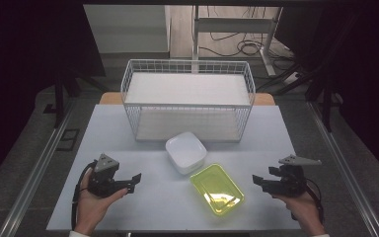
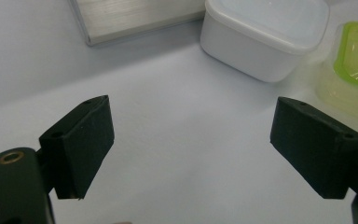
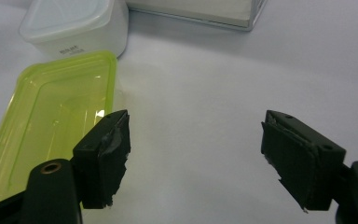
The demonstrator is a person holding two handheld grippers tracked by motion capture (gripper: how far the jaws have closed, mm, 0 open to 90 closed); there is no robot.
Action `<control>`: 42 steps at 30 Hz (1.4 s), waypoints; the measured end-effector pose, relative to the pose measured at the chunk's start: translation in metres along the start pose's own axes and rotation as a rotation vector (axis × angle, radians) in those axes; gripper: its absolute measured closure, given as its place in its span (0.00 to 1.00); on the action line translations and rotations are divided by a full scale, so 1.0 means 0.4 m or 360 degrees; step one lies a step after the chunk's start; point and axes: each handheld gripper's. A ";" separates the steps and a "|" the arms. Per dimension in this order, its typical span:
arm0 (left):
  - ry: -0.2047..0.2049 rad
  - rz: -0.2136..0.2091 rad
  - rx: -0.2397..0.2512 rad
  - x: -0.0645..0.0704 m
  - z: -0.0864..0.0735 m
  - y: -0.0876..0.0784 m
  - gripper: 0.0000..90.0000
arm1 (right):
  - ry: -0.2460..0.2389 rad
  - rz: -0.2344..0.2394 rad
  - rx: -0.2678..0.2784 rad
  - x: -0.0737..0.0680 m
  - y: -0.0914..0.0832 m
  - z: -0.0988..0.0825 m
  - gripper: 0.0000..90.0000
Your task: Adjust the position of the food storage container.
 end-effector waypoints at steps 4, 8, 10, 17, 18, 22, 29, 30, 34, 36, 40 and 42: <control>0.0003 0.0001 -0.0002 0.000 0.002 -0.001 0.15 | 0.0007 -0.0008 -0.0008 0.003 0.002 0.002 0.28; 0.0000 -0.0006 0.0024 -0.004 0.008 -0.009 0.15 | 0.0007 0.0012 -0.0035 0.010 0.005 0.003 0.29; -0.0013 -0.0005 0.0032 -0.006 0.007 -0.010 0.16 | 0.0024 0.0017 -0.0038 0.021 0.005 0.005 0.29; 0.0057 0.0010 -0.0025 -0.003 0.009 0.010 0.15 | 0.0044 -0.0008 -0.0063 0.033 0.008 0.016 0.29; 0.0049 0.0012 -0.0030 -0.003 0.008 0.009 0.15 | 0.0052 -0.0008 -0.0064 0.033 0.008 0.019 0.29; 0.0003 0.0019 -0.0047 -0.008 -0.001 -0.003 0.17 | 0.0056 -0.0019 -0.0088 0.033 0.013 0.023 0.29; -0.0063 -0.0003 -0.0053 0.000 -0.013 -0.017 0.18 | -0.0006 -0.0002 -0.0117 0.011 0.014 0.036 0.32; -0.0063 -0.0003 -0.0053 0.000 -0.013 -0.017 0.17 | -0.0024 -0.0004 -0.0121 0.006 0.014 0.041 0.33; -0.0053 -0.0001 -0.0083 0.000 -0.020 -0.013 0.18 | -0.0060 0.0015 -0.0163 -0.006 0.028 0.059 0.37; -0.0057 0.0000 -0.0096 -0.003 -0.024 -0.013 0.18 | -0.0060 0.0022 -0.0187 -0.009 0.042 0.066 0.39; -0.0065 0.0004 -0.0102 -0.005 -0.031 -0.017 0.18 | -0.0061 0.0030 -0.0245 -0.014 0.064 0.077 0.41; -0.0069 0.0006 -0.0100 -0.005 -0.033 -0.020 0.18 | -0.0075 0.0025 -0.0262 -0.020 0.075 0.086 0.43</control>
Point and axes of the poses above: each handheld gripper's, and its own axes: y roughly forward along the jaws, z roughly out of its top, x roughly to its right, and after that the axes turned 2 degrees about -z, right-handed
